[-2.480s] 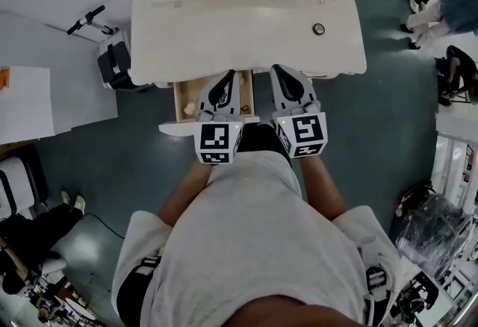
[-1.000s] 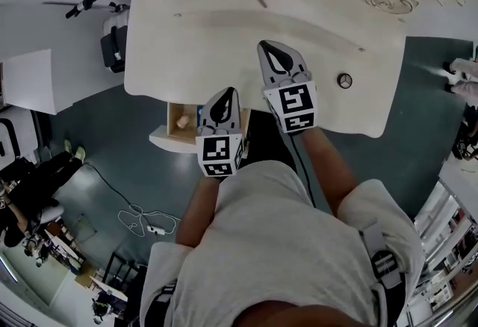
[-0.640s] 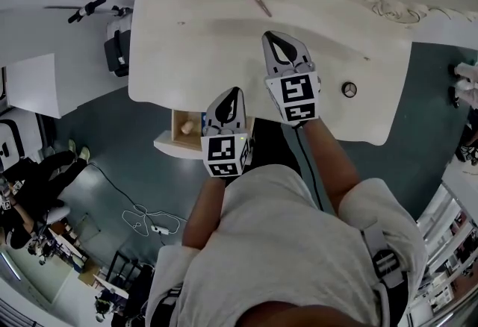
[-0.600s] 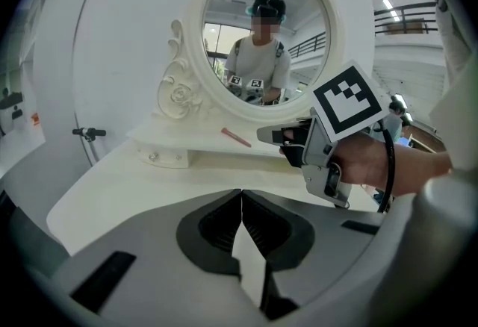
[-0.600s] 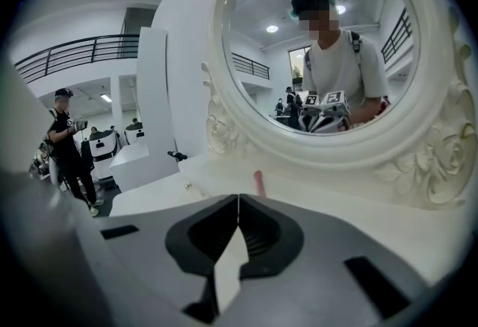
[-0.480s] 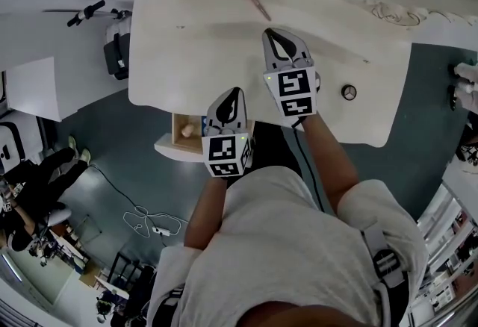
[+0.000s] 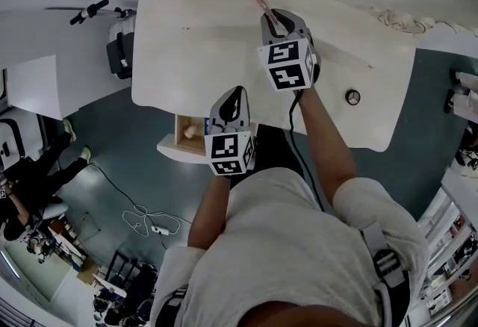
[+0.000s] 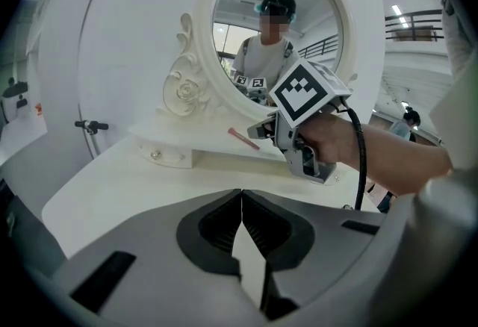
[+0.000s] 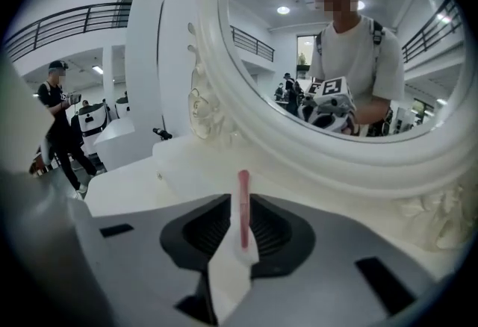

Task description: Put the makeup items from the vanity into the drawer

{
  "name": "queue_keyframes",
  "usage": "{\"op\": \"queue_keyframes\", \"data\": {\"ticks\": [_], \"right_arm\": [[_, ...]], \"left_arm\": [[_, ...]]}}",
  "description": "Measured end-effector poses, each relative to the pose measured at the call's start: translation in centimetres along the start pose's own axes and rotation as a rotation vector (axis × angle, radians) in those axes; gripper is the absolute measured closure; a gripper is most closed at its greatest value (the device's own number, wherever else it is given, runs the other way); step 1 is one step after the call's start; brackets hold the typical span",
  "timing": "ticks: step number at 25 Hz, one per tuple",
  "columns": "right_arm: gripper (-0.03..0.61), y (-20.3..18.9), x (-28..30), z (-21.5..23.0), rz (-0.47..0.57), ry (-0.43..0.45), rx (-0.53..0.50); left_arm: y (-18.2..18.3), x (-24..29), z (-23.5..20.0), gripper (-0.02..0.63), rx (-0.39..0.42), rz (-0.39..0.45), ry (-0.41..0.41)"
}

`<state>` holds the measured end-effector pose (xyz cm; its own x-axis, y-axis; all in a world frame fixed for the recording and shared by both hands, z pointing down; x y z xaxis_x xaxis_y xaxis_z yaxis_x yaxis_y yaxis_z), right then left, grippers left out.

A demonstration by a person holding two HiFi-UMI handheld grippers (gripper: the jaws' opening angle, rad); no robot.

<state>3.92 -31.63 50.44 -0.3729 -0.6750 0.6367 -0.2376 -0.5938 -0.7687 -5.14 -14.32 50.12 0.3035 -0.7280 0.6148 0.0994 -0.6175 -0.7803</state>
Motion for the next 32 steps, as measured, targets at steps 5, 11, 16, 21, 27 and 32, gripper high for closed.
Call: {"op": "queue_keyframes", "data": {"ticks": [5, 11, 16, 21, 27, 32], "right_arm": [[0.479, -0.7, 1.7, 0.3, -0.073, -0.035, -0.056], [0.479, -1.4, 2.5, 0.4, -0.114, -0.048, -0.054], [0.511, -1.5, 2.7, 0.1, -0.118, -0.041, -0.040], [0.528, -1.7, 2.6, 0.0, -0.095, -0.052, -0.038], [0.529, -1.8, 1.3, -0.6, -0.076, -0.051, -0.036], [0.529, -1.9, -0.2, -1.1, -0.054, -0.048, -0.030]], "left_arm": [[0.2, -0.3, -0.8, 0.607, -0.007, 0.011, 0.016], [0.1, -0.7, -1.4, 0.607, -0.015, 0.008, 0.018], [0.3, -0.9, -1.3, 0.606, -0.008, 0.009, 0.008], [0.8, -1.3, -1.5, 0.606, 0.005, 0.022, 0.009], [0.6, -1.9, -1.7, 0.607, 0.006, 0.031, 0.011], [0.5, -2.3, -1.1, 0.606, 0.016, 0.037, 0.001]]}}
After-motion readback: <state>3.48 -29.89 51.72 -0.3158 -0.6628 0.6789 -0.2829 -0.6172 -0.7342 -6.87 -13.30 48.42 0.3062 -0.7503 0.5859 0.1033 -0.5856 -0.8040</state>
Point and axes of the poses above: the fingertips, and each gripper's own axes: x forward along the fingers, z to its right, y out of its top, the point moved 3 cm from there along -x, backward along the fingers, and after that the axes turned 8 degrees about x, right-handed, at the moved point
